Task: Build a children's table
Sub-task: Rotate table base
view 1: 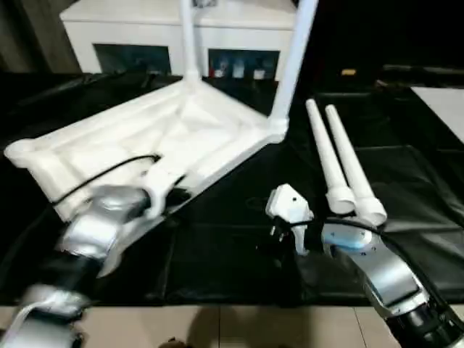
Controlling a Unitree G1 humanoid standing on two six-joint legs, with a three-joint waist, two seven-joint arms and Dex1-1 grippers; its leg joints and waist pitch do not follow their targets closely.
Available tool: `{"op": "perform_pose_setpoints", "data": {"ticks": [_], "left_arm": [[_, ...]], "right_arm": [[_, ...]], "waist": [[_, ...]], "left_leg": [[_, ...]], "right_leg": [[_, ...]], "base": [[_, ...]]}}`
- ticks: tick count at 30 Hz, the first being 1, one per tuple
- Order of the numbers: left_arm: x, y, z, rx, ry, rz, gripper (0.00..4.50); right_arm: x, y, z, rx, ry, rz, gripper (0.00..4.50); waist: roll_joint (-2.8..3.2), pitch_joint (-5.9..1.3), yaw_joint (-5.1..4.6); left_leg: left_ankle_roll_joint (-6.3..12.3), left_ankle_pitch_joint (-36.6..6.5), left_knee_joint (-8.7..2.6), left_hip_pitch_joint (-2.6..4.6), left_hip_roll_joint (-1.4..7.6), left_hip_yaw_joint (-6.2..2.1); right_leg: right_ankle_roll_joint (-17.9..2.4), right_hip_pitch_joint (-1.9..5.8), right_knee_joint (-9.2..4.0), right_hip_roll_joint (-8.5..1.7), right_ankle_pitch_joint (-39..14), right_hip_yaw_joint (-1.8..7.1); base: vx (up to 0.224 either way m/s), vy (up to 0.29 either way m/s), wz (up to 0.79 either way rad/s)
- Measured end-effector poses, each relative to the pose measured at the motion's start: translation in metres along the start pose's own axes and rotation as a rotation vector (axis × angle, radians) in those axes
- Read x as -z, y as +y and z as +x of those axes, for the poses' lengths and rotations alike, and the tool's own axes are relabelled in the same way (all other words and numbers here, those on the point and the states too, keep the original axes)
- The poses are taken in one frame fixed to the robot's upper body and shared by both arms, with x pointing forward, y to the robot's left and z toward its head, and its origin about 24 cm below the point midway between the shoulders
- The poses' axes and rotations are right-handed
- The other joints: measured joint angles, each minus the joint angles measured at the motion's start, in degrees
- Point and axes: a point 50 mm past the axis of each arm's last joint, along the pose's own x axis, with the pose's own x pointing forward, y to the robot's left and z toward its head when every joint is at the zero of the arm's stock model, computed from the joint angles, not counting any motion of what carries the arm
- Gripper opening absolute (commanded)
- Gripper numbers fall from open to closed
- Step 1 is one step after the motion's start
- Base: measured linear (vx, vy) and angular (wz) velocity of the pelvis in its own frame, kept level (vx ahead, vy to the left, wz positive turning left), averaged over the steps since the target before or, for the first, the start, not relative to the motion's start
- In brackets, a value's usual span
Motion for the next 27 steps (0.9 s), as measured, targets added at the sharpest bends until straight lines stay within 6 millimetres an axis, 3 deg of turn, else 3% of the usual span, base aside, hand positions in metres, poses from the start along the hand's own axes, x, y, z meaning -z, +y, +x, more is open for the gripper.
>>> {"op": "perform_pose_setpoints", "data": {"ticks": [4, 10, 12, 16, 18, 22, 25, 27], "left_arm": [[-0.014, -0.019, 0.027, -0.003, -0.073, -0.036, 0.03], [-0.021, -0.033, 0.036, 0.037, -0.115, -0.077, 0.03], [-0.021, -0.035, 0.033, 0.053, -0.120, -0.087, 0.29], [-0.041, -0.032, 0.018, 0.068, -0.240, -0.065, 0.68], [-0.054, -0.019, -0.002, 0.015, -0.292, -0.006, 0.76], [-0.041, -0.007, -0.016, -0.028, -0.241, 0.015, 0.76], [-0.022, 0.011, -0.045, -0.039, -0.158, 0.046, 0.76], [-0.017, 0.024, -0.064, -0.070, -0.118, 0.071, 0.76]], "right_arm": [[0.000, -0.003, -0.001, 0.024, 0.002, -0.002, 3.81], [0.005, -0.005, -0.001, 0.043, 0.031, -0.005, 3.81], [0.006, -0.006, -0.001, 0.047, 0.038, -0.005, 3.81], [0.005, -0.006, 0.000, 0.052, 0.032, -0.007, 3.81], [0.003, -0.006, 0.001, 0.055, 0.025, -0.009, 3.81], [0.004, -0.007, 0.003, 0.062, 0.023, -0.003, 3.81], [0.004, -0.010, 0.006, 0.078, 0.024, 0.002, 3.81], [0.008, -0.013, 0.007, 0.105, 0.045, 0.012, 3.81]], "waist": [[0.01, 0.01, 1.24], [0.06, 0.04, 1.12], [0.09, 0.05, 1.03], [0.04, 0.05, 1.05], [0.09, 0.02, 0.62], [0.07, 0.02, 0.14], [-0.02, 0.04, -0.76], [-0.04, 0.03, -0.74]], "left_leg": [[0.10, 0.04, 0.04, -0.07, -0.01, 0.00], [0.09, 0.05, 0.05, -0.07, 0.03, -0.01], [0.09, 0.05, 0.04, -0.10, 0.04, -0.01], [0.10, 0.04, 0.04, -0.16, 0.04, -0.01], [0.09, 0.04, 0.04, 0.05, 0.04, 0.02], [0.07, 0.06, 0.04, 0.13, 0.05, 0.00], [0.01, 0.09, 0.04, 0.12, 0.09, -0.04], [0.01, 0.09, 0.04, 0.12, 0.10, -0.03]], "right_leg": [[0.01, 0.01, -0.02, -0.07, -0.01, -0.04], [0.01, -0.02, 0.04, -0.08, -0.01, -0.11], [0.01, -0.06, 0.03, -0.07, -0.01, -0.11], [0.01, -0.09, 0.00, -0.07, -0.01, -0.12], [0.02, 0.04, 0.05, -0.07, -0.01, -0.09], [0.04, 0.06, 0.12, -0.04, -0.02, -0.09], [0.05, 0.02, 0.19, 0.02, -0.01, -0.10], [0.05, 0.01, 0.19, 0.03, -0.02, -0.10]], "base": [[0.000, 0.000, 0.00], [0.000, 0.000, 0.00], [0.000, 0.000, 0.00], [0.000, 0.000, 0.00], [0.000, 0.000, 0.00], [0.000, 0.000, 0.00], [0.000, 0.000, 0.00], [0.000, 0.000, 0.00]]}}
